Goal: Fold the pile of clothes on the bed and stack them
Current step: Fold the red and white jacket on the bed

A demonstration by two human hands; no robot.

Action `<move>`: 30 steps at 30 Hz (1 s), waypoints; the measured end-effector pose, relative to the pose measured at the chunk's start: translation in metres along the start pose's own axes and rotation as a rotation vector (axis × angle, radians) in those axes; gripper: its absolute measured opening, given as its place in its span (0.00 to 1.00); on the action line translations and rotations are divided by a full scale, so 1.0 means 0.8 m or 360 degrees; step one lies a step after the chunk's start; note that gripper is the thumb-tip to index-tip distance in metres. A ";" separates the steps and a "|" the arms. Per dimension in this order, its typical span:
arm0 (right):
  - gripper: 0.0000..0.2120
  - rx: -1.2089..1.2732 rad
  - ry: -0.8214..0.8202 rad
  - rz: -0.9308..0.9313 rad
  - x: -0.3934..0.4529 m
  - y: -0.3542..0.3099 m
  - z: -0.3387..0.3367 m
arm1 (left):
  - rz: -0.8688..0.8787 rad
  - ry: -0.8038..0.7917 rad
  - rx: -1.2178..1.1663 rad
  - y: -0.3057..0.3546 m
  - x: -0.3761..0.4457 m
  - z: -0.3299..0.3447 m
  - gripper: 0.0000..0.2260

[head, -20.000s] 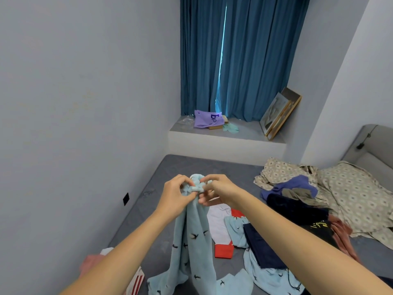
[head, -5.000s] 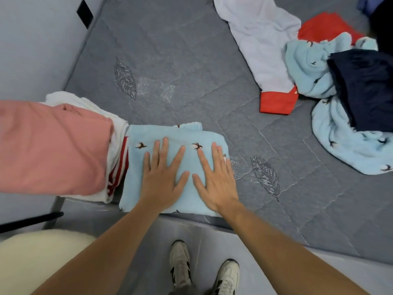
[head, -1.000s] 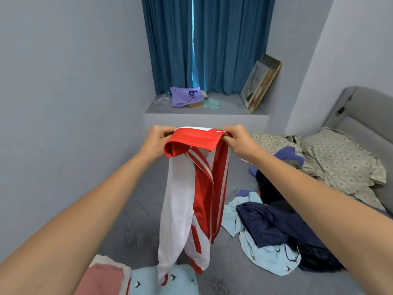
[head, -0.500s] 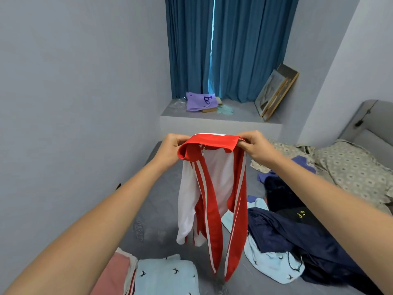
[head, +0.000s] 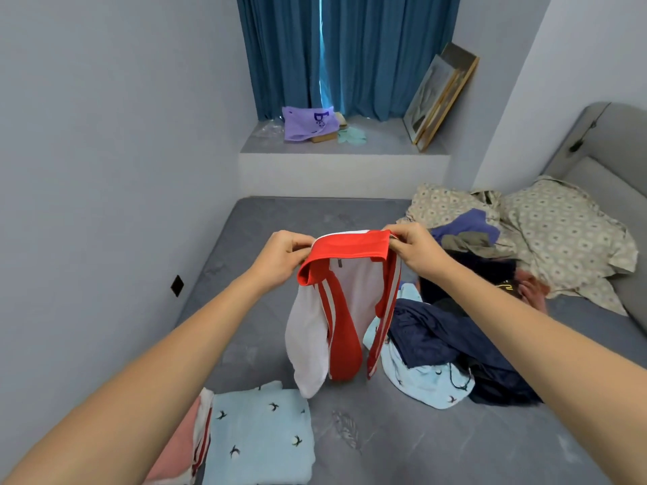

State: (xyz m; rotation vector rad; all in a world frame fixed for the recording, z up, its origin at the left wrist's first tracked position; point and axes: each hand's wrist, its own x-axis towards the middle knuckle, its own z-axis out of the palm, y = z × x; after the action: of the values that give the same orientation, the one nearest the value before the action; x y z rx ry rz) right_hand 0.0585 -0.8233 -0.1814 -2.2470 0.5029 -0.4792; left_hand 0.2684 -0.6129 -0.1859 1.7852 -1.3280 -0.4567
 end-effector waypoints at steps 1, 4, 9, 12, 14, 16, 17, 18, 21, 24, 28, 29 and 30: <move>0.09 0.0018 -0.0013 0.0025 -0.002 0.010 0.001 | -0.0025 -0.0019 0.0003 -0.004 0.001 0.009 0.09; 0.09 0.0049 -0.0064 0.0079 -0.004 0.045 0.007 | -0.0095 -0.0077 -0.0005 -0.021 0.006 0.037 0.09; 0.11 0.0062 -0.0154 0.0095 0.016 0.113 0.040 | -0.0214 -0.0152 0.0053 -0.083 0.027 0.079 0.09; 0.15 0.0083 -0.0177 0.0112 0.046 0.162 0.076 | -0.0229 -0.0155 -0.0006 -0.140 0.045 0.102 0.10; 0.17 0.0100 -0.0146 0.0140 0.072 0.198 0.105 | -0.0232 -0.0103 -0.0058 -0.184 0.062 0.117 0.12; 0.16 0.0119 -0.0111 0.0151 0.103 0.241 0.139 | -0.0248 -0.0053 -0.0143 -0.238 0.084 0.130 0.12; 0.14 0.0127 -0.0093 0.0169 0.118 0.264 0.156 | -0.0265 -0.0040 -0.0178 -0.265 0.097 0.137 0.12; 0.14 0.0128 -0.0080 0.0187 0.134 0.286 0.174 | -0.0289 -0.0019 -0.0203 -0.293 0.108 0.144 0.12; 0.15 0.0138 -0.0036 0.0237 0.180 0.355 0.228 | -0.0397 0.0112 -0.0335 -0.377 0.143 0.168 0.12; 0.14 0.0120 -0.0018 0.0336 0.217 0.424 0.276 | -0.0601 0.0256 -0.0572 -0.452 0.175 0.199 0.09; 0.12 0.0063 -0.0117 0.0422 0.250 0.499 0.329 | -0.0858 0.0316 -0.0754 -0.543 0.199 0.241 0.10; 0.13 0.0062 -0.0132 0.0439 0.254 0.514 0.341 | -0.0908 0.0306 -0.0769 -0.564 0.199 0.251 0.11; 0.13 0.0049 -0.0141 0.0452 0.257 0.529 0.351 | -0.0948 0.0301 -0.0773 -0.583 0.196 0.261 0.11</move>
State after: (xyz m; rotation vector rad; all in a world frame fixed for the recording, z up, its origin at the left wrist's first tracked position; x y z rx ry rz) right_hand 0.2832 -1.0198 -0.6412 -2.1131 0.7495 -0.2388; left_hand 0.4600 -0.8024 -0.6478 1.7216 -0.4738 -0.8277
